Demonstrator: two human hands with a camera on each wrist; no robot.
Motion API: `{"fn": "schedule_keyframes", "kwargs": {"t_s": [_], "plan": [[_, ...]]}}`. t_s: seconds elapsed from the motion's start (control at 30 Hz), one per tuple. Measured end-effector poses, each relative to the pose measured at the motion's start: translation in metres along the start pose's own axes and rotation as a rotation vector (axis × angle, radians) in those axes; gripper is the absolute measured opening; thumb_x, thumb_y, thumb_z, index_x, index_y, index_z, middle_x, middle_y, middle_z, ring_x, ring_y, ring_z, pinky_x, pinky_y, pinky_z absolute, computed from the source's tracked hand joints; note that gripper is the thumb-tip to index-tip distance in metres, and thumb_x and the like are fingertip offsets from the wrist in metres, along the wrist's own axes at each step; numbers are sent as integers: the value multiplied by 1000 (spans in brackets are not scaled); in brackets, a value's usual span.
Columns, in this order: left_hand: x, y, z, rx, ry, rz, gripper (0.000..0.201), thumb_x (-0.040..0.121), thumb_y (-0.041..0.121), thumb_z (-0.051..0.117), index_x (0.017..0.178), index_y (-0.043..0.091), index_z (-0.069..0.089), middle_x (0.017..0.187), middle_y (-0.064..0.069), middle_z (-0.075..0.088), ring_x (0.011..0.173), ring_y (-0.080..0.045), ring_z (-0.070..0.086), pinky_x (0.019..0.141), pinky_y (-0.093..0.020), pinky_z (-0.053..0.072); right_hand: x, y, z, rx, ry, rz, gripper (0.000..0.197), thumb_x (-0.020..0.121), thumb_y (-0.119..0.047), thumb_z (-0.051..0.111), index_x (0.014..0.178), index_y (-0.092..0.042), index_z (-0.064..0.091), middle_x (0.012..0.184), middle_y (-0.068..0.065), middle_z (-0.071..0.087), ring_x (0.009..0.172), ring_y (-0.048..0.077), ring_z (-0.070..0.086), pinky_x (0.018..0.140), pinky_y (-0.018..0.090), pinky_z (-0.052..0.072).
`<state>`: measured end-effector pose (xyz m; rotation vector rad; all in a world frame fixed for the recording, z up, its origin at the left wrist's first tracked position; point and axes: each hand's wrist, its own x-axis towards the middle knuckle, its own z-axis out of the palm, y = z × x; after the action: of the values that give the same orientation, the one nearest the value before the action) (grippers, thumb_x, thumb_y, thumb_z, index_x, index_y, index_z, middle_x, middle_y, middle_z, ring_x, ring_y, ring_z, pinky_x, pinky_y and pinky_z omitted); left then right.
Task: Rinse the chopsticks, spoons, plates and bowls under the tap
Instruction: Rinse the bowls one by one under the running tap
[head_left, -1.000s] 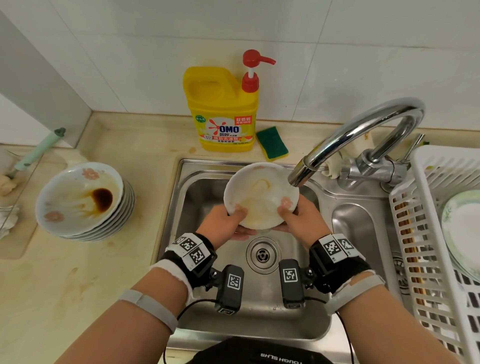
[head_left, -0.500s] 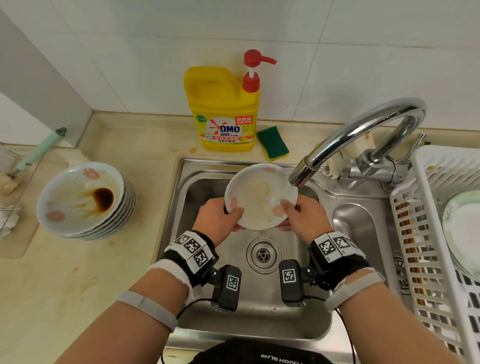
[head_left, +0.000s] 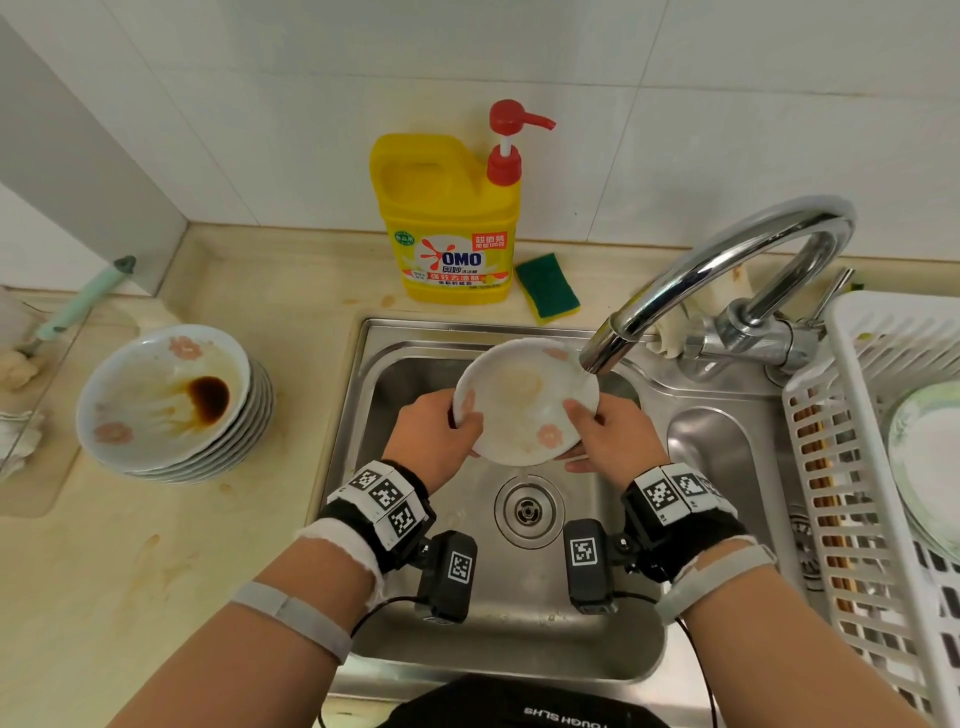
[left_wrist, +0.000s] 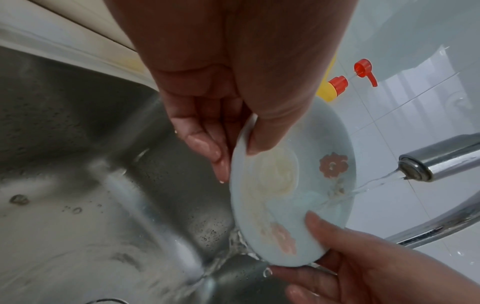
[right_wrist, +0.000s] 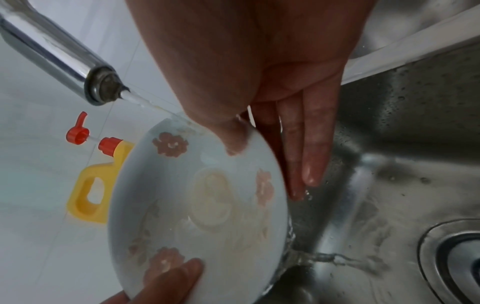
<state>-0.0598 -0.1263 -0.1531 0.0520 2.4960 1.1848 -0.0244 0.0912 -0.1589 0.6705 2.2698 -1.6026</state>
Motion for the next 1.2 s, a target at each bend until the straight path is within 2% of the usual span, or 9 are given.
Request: {"fn": "schedule_keyframes", "kwargs": {"t_s": [0.13, 0.3, 0.43, 0.57, 0.67, 0.83, 1.0, 1.1, 1.2], "plan": [[-1, 0, 1, 9, 2, 8, 10, 99, 23, 58, 90, 25, 61, 85, 3, 70, 73, -9, 71, 65, -19, 53, 2, 0, -3, -21, -11, -20, 18, 97, -15, 61, 113, -20, 66, 102, 2, 72, 85, 21, 74, 65, 39, 65], [0, -3, 2, 51, 3, 1, 14, 100, 26, 57, 91, 19, 65, 84, 2, 71, 72, -7, 70, 63, -17, 51, -1, -8, -5, -47, 43, -45, 19, 103, -39, 55, 105, -24, 67, 93, -1, 73, 81, 21, 75, 64, 39, 65], [0, -3, 5, 25, -6, -25, 6, 99, 25, 58, 96, 22, 62, 87, 5, 69, 78, -8, 68, 62, -15, 49, 1, -7, -4, -146, 54, -112, 18, 105, -30, 52, 110, -19, 65, 94, 3, 70, 85, 21, 72, 66, 40, 65], [0, -6, 9, -219, -119, -135, 28, 101, 20, 59, 126, 11, 60, 108, -7, 72, 90, -21, 72, 78, -33, 62, 1, -1, -2, -35, -13, -67, 18, 104, -18, 54, 120, -19, 63, 109, 5, 71, 88, 23, 74, 68, 40, 65], [-5, -1, 17, -525, -249, -277, 30, 103, 17, 58, 128, 2, 60, 105, -18, 75, 90, -26, 76, 79, -34, 63, 0, 3, 6, 139, -59, -26, 21, 102, -11, 54, 121, -17, 59, 110, 8, 71, 85, 27, 76, 75, 46, 64], [-6, 3, 22, -683, -204, -267, 29, 104, 8, 52, 129, -6, 58, 106, -22, 74, 92, -31, 76, 79, -35, 64, -1, 6, 11, 208, -96, 6, 25, 99, -8, 59, 122, -19, 59, 110, 10, 72, 86, 28, 77, 82, 48, 63], [-1, -3, 15, -472, -224, -200, 29, 103, 8, 52, 128, -6, 59, 102, -20, 75, 86, -25, 77, 79, -36, 64, 0, 0, 2, 95, 62, -55, 7, 101, -31, 59, 99, -32, 66, 97, 4, 75, 82, 20, 75, 72, 40, 65], [0, -4, 12, -377, -219, -151, 26, 102, 9, 53, 126, 0, 61, 105, -18, 74, 84, -23, 77, 77, -37, 64, 0, -5, -3, 43, 76, -14, 36, 100, -50, 55, 93, -19, 71, 82, 5, 76, 68, 20, 76, 67, 37, 64], [0, -3, 10, -312, -194, -128, 25, 101, 10, 54, 123, 3, 62, 108, -15, 73, 82, -21, 77, 78, -39, 64, -2, -3, -5, 22, 45, -14, 41, 102, -50, 51, 96, -14, 70, 77, 8, 76, 65, 21, 76, 67, 38, 64]]}}
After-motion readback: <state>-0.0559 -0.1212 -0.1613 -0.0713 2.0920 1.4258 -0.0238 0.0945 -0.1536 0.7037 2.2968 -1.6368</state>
